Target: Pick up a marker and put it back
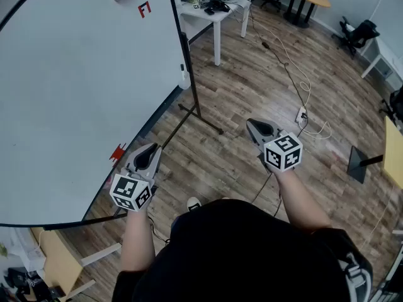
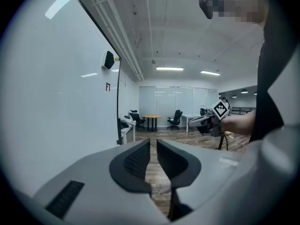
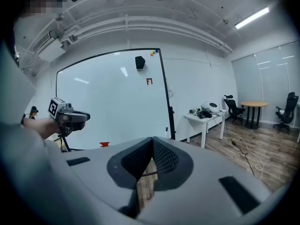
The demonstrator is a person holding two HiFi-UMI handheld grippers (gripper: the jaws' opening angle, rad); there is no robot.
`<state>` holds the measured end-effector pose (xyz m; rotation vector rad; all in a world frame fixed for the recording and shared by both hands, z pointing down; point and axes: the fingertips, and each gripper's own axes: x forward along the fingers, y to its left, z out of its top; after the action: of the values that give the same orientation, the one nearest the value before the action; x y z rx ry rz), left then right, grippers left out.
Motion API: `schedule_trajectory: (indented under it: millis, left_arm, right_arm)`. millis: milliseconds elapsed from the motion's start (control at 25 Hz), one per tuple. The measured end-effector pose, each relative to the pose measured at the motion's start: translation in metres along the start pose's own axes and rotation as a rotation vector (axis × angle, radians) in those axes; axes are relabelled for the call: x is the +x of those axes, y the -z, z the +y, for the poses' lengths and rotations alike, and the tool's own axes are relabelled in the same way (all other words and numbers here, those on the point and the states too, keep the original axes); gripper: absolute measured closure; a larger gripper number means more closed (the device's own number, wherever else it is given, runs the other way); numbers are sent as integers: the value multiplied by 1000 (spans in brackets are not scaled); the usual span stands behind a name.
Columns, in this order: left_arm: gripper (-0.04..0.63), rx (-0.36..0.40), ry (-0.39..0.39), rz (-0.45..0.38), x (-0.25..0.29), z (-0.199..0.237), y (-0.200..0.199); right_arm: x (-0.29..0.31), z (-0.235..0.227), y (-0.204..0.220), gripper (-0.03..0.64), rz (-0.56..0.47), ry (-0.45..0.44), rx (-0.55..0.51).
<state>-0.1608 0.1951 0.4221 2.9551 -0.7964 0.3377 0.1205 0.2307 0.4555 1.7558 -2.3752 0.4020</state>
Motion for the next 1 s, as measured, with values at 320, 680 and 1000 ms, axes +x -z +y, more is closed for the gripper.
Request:
schedule_trajectory:
  millis: [320,680,1000]
  left_arm:
    - [541,6,-8,-11,11,-20,-5]
    - [541,-4,-32,-25,16,-25,-2]
    - [541,-9,-40,-44,35,-13,-3]
  right_arm:
    - [-16,-9,2,620,-6,-23,3]
    - [-24,-25,8,620,-8,7,38]
    - [-10,-34,3,620,-5,-2,19]
